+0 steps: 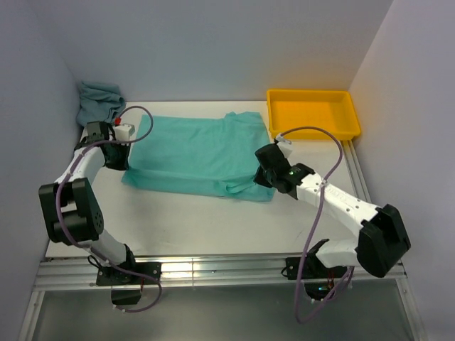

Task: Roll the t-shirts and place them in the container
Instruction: Fold the tshirt

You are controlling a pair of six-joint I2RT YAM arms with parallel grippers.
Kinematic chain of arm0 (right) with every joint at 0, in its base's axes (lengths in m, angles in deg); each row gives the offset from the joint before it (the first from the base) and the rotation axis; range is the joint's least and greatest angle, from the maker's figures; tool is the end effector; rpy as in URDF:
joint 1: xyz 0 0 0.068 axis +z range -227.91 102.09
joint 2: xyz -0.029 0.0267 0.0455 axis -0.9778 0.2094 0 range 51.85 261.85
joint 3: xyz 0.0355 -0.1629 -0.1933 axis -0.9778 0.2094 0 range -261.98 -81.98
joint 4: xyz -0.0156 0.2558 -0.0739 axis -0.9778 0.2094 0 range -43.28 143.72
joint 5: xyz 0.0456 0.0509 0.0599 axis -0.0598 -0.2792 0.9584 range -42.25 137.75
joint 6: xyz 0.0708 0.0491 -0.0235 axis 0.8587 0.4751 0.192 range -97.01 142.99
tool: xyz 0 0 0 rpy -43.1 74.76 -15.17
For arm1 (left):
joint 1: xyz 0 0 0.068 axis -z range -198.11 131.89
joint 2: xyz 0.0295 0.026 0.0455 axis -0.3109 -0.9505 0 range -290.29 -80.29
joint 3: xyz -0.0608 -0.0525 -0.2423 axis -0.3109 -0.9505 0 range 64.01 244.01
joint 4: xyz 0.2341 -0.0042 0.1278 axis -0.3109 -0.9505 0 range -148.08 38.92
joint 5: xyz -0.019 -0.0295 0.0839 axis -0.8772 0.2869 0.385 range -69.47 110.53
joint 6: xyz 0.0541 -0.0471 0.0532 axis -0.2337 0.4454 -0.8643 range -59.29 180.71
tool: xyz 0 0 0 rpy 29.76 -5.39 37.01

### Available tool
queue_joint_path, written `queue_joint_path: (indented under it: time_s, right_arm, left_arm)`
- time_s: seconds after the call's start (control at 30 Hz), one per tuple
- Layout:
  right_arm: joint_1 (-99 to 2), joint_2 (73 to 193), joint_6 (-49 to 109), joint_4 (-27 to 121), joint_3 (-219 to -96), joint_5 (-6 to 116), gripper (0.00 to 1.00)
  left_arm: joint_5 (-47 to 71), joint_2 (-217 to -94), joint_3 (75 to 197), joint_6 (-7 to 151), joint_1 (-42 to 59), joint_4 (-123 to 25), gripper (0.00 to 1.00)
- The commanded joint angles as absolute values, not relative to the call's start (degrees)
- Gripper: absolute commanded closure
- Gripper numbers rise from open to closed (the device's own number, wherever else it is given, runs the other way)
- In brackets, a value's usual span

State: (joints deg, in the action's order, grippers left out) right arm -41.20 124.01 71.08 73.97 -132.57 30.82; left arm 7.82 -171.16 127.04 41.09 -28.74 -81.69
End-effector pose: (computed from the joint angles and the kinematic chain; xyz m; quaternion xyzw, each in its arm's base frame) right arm 0.2533 0.1600 0.1982 0.1434 0.9162 0.1329 0.3497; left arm 0.3499 0.0477 0.1660 0.1050 0.9511 -0.0324 0.2886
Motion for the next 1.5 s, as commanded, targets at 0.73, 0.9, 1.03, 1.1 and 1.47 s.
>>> queue_joint_path:
  time_s: [0.73,0.9,1.03,1.1,1.47]
  right_arm:
    - [-51.54,147.03,60.6,67.47,-148.6,37.29,1.0]
    - [-52.07,148.09,60.6,66.76,-148.43,37.64,1.0]
    - [-52.42,148.27,60.6,66.41,-148.43,37.73,1.0]
    - [-52.51,148.35,60.6,66.32,-148.43,37.73,1.0]
    - [-53.83,150.29,60.69,65.53,-149.39,39.14,1.0]
  left_arm:
    - [17.18,-188.49,143.47,49.72,-24.88,-77.28,0.91]
    - [19.82,-187.52,143.02,50.69,-24.79,-75.34,0.79]
    - [20.26,-187.08,143.03,51.3,-24.88,-74.55,0.62]
    - [20.26,-186.82,142.76,51.66,-24.79,-74.19,0.55]
    - [18.07,-182.86,138.72,51.39,-26.11,-75.34,0.37]
